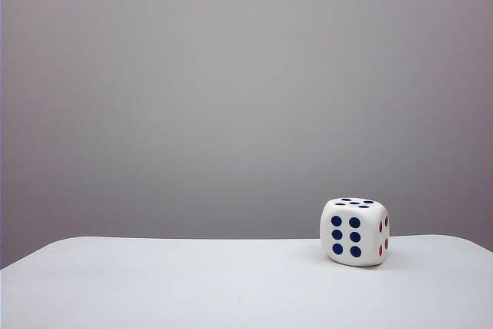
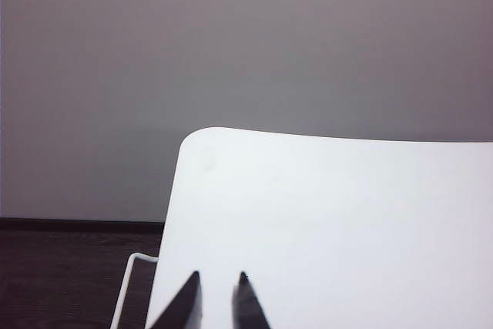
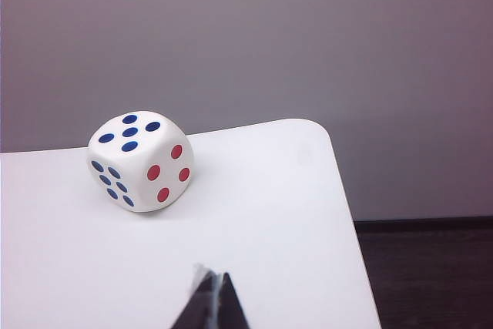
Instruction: Pick up the dice on the table and roll the dice.
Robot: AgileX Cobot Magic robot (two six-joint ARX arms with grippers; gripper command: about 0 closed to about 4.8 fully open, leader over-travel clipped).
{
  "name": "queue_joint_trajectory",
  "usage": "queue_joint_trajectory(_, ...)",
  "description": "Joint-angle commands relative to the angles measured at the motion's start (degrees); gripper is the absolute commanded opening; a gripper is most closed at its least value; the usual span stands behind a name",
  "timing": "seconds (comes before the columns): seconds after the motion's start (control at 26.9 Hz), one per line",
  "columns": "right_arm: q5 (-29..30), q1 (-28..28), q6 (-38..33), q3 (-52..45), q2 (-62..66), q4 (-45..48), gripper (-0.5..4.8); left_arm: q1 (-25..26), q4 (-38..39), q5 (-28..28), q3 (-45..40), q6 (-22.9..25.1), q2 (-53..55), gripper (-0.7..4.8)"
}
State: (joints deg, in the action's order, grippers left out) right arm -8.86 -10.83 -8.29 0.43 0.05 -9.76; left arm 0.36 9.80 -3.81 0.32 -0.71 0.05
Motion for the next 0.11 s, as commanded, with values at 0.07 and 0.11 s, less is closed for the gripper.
queue_joint_trajectory(0.07, 0.0, 0.0, -0.2, -0.3, 0.0, 0.2, -0.05, 0.1, 0.4, 0.1, 0.0, 0.2, 0.0, 0.57)
queue_joint_trajectory(0.11, 0.0, 0.0, -0.2, -0.3, 0.0, 0.2, -0.05, 0.1, 0.4, 0.1, 0.0, 0.2, 0.0, 0.57)
